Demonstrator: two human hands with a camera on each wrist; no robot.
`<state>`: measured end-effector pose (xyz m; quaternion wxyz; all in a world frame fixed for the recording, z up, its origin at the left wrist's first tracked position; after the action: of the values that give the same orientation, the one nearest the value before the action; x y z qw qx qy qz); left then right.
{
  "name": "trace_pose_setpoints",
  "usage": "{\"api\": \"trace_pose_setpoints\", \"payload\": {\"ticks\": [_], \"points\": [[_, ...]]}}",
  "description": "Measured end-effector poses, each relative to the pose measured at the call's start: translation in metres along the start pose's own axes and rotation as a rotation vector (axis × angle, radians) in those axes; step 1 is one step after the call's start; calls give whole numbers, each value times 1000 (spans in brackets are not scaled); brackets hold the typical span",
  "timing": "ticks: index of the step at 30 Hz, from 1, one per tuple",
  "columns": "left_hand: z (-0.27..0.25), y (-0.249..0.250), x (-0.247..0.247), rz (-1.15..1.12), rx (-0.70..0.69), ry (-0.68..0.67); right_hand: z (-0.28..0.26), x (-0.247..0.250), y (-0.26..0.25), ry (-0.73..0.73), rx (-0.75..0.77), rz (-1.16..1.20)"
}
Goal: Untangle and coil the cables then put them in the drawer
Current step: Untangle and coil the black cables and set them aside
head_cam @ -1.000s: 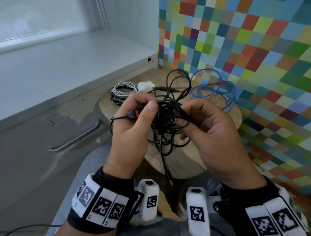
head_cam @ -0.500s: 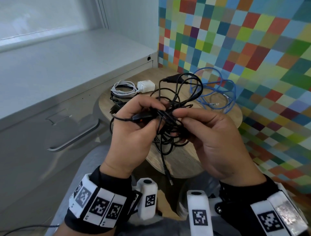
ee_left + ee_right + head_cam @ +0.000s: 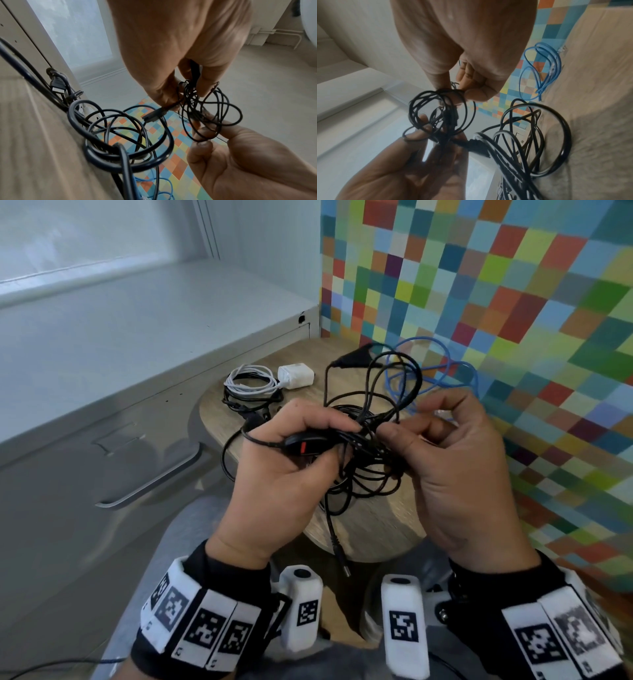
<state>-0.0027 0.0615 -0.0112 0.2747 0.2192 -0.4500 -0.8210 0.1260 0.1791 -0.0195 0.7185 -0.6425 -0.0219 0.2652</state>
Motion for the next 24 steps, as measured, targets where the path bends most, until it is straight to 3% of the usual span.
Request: {"api": "trace_pose_setpoints", "payload": {"ticks": [6,10,16,21,24], "points": [[1,-1,2,31,9,3,2,0,3,-70,-65,-74],[0,3,-1,89,-24,-25,5,4,4,-26,-36,-106],[0,5,0,110,0,-64,3,0,4,-140,-23,-127],[6,-5,13,93,90,71,9,8,-1,-69,-59,89],[6,-10,15,99,154,155,9,6,1,-108,-123,279]]}}
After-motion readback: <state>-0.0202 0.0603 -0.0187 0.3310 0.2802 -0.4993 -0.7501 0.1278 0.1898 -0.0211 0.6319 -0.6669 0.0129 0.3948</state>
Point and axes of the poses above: each hand's wrist, its own z-axis towards the middle knuckle, its own x-axis out of the back of the hand, y = z × x, the point moved 7 cm from there along z, towards the middle knuckle, and after that the axes turned 9 degrees about y, right-handed, at the moved point
